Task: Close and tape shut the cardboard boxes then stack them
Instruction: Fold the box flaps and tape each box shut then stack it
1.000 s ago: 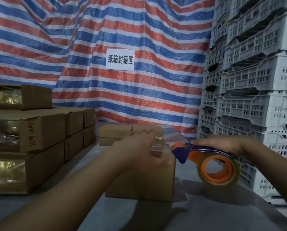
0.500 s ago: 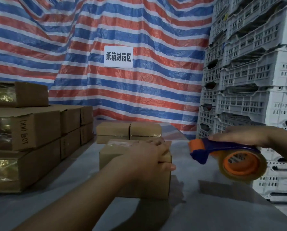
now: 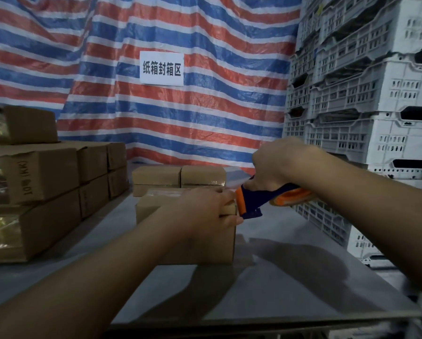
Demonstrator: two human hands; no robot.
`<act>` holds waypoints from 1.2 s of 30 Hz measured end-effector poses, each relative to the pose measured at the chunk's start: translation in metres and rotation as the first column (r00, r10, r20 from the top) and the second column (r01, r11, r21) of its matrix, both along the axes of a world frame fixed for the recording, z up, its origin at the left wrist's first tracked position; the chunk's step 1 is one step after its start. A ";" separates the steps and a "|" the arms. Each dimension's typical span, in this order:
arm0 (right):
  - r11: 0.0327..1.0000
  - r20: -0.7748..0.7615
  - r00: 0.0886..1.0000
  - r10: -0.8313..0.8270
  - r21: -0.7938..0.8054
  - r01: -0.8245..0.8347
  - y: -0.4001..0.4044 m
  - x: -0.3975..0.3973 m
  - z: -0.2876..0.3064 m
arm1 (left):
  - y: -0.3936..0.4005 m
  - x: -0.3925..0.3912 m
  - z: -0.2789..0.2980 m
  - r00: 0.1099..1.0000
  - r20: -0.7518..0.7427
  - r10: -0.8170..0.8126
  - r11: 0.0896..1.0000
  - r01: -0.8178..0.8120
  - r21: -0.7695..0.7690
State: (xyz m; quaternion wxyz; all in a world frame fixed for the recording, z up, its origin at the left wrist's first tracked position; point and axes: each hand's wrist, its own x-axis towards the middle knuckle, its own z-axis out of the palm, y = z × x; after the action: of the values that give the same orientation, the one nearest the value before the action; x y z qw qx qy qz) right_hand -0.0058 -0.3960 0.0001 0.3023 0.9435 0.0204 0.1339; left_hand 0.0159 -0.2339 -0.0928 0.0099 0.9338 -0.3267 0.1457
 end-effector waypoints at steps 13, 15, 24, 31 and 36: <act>0.902 -0.069 0.992 -0.108 -0.427 0.069 0.031 -0.020 -0.007 | 0.005 -0.009 0.001 0.999 0.028 0.045 0.999 -0.045 -0.017; 0.900 -0.102 0.982 -0.156 -0.425 0.099 0.016 -0.017 -0.022 | 0.018 -0.007 -0.002 0.999 0.042 0.008 0.996 -0.005 -0.084; 0.994 0.282 0.959 -0.002 0.104 -0.028 -0.024 -0.006 -0.093 | 0.029 -0.005 -0.004 0.996 0.080 0.050 0.999 -0.049 -0.010; 0.938 0.177 0.975 -0.131 0.342 0.064 -0.016 -0.015 -0.145 | 0.029 -0.007 -0.003 0.998 0.064 0.025 1.000 -0.025 0.008; 0.934 0.062 0.988 -0.142 0.340 0.113 -0.009 -0.022 -0.121 | 0.031 -0.003 -0.003 0.999 0.032 0.015 1.000 -0.014 -0.023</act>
State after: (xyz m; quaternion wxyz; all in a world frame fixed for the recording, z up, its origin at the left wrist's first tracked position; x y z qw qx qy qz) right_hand -0.0281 -0.4048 -0.1207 0.1461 0.9739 -0.0770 0.1556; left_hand 0.0131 -0.2034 -0.0960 0.0139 0.9335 -0.3183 0.1646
